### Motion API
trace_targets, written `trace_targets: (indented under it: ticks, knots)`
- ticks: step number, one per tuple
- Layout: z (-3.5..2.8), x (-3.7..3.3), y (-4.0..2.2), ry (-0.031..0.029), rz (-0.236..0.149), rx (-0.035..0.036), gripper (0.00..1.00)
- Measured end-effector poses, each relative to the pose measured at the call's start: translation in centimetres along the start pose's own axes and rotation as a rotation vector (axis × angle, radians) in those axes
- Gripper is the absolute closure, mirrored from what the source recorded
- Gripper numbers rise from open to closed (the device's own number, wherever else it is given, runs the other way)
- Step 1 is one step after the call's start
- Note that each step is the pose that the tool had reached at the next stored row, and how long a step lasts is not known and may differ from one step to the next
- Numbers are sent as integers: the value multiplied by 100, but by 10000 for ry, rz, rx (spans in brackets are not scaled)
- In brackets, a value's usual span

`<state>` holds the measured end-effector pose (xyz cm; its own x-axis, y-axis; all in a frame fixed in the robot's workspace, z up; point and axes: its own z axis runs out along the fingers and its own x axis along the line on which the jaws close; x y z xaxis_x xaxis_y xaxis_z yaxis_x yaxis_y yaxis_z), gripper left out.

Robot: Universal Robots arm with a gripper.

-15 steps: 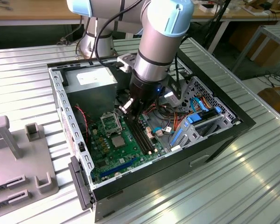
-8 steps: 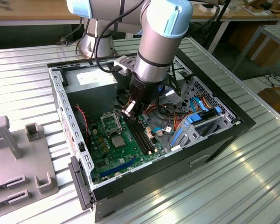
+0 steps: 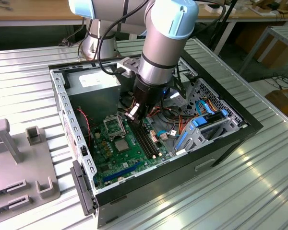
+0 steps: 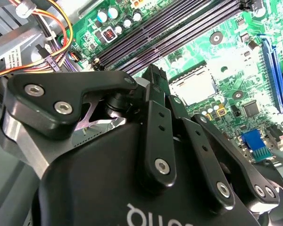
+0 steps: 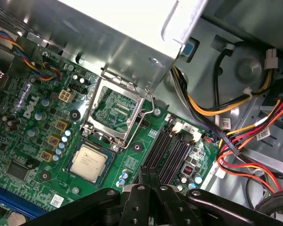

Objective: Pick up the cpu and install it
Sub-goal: 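Close the cpu cover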

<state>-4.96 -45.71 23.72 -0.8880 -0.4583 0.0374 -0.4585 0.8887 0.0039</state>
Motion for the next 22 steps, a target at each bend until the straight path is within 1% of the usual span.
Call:
trace_targets:
  ticks: [22]
  knots:
    - [0, 0, 0, 0, -228, 8, 89]
